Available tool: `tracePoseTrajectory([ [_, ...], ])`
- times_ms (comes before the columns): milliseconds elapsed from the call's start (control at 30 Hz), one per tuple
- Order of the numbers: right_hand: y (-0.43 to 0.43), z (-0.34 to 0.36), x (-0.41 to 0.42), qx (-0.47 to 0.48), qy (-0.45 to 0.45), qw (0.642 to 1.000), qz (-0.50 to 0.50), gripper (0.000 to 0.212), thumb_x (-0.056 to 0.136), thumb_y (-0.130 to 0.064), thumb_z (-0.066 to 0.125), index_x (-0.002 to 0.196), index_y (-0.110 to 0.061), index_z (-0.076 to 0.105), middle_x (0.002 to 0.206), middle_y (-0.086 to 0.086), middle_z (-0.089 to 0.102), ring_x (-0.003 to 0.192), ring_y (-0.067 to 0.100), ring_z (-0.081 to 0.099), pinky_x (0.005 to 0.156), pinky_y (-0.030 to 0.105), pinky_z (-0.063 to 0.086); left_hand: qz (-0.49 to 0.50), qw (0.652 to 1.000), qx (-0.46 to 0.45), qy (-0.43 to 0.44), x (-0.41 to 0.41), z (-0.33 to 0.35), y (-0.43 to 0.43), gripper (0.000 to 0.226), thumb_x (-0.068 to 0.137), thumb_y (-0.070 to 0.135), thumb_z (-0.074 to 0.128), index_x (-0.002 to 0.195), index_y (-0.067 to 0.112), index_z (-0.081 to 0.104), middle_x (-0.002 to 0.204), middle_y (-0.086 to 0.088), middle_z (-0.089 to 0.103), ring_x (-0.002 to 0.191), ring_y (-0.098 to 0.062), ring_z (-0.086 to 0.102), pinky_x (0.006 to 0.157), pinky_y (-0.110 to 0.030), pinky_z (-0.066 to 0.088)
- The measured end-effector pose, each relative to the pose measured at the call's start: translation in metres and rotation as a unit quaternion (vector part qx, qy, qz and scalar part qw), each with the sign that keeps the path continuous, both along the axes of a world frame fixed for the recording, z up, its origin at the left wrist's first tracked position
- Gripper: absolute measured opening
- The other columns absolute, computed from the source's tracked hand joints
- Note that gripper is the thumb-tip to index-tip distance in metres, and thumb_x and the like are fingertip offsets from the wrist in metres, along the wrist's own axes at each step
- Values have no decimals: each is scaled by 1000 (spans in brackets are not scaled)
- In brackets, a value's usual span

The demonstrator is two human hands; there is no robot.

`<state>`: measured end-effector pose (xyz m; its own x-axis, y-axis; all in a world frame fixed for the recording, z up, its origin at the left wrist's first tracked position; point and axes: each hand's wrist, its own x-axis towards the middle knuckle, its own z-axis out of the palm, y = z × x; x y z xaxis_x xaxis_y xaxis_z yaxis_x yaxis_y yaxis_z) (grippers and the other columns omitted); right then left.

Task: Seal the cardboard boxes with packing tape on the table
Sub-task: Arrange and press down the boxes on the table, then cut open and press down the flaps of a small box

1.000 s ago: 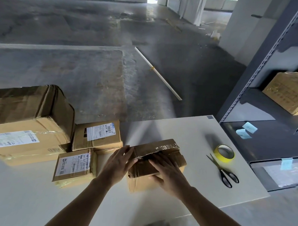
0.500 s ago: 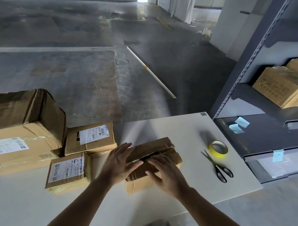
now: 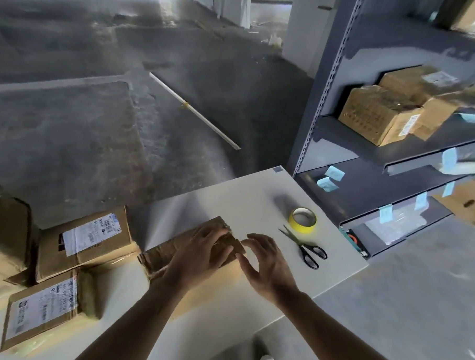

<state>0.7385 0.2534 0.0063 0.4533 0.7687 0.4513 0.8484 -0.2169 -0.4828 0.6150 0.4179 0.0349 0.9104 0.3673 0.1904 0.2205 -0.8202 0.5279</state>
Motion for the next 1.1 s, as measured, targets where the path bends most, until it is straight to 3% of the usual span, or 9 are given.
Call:
tracePoseTrajectory([
  [100, -14, -3, 29, -20, 3, 999, -34, 38, 96, -42, 55, 118, -13, 64, 119, 4, 64, 111, 21, 59, 95, 36, 51, -7, 1000, -1, 2, 32, 2, -18, 53, 92, 56, 49, 130, 21, 58, 137, 3, 56, 128, -12, 50, 105, -34, 46],
  [267, -38, -12, 75, -62, 35, 993, -93, 48, 96, -51, 48, 123, -13, 60, 121, 5, 63, 115, 25, 57, 95, 41, 52, -41, 999, 8, 31, 89, 2, -45, 64, 89, 59, 37, 133, 18, 57, 141, 1, 54, 131, -14, 49, 108, -34, 42],
  [367, -52, -24, 97, -104, 62, 984, -127, 53, 95, -53, 46, 128, -14, 58, 126, 5, 61, 118, 24, 56, 95, 39, 52, -44, 997, 3, 56, 116, -6, -60, 66, 89, 59, 33, 136, 18, 55, 141, 2, 53, 129, -13, 51, 105, -25, 39],
  [533, -72, -50, 131, -197, 128, 958, -163, 57, 94, -57, 41, 135, -18, 50, 131, 3, 55, 120, 23, 51, 103, 39, 46, -31, 993, -24, 115, 152, -33, -75, 50, 93, 47, 46, 133, 19, 56, 134, 4, 57, 120, -16, 57, 98, -29, 47],
  [633, -81, -67, 145, -226, 160, 945, -173, 50, 95, -50, 49, 132, -16, 50, 129, 5, 55, 118, 25, 50, 103, 38, 44, -26, 988, -28, 147, 166, -46, -83, 43, 97, 37, 52, 136, 20, 54, 136, 4, 55, 122, -15, 55, 98, -26, 44],
  [767, -87, -86, 154, -271, 191, 926, -183, 48, 98, -36, 53, 141, -17, 41, 142, 6, 46, 125, 25, 46, 105, 38, 44, -22, 982, -32, 187, 178, -61, -91, 45, 99, 40, 48, 140, 22, 48, 142, 6, 51, 125, -11, 52, 98, -19, 39],
  [900, -88, -97, 161, -326, 193, 907, -182, 50, 100, -26, 47, 146, -13, 31, 143, 12, 40, 129, 28, 40, 105, 37, 39, -10, 977, -42, 209, 185, -70, -97, 46, 100, 37, 48, 142, 20, 47, 143, 4, 50, 127, -13, 51, 99, -21, 38],
  [1100, -84, -104, 167, -344, 151, 911, -171, 41, 101, -18, 48, 140, -11, 36, 136, 14, 40, 119, 26, 46, 100, 33, 44, 2, 972, -40, 233, 186, -77, -102, 47, 100, 34, 47, 144, 18, 44, 145, 1, 48, 129, -15, 48, 103, -23, 36],
])
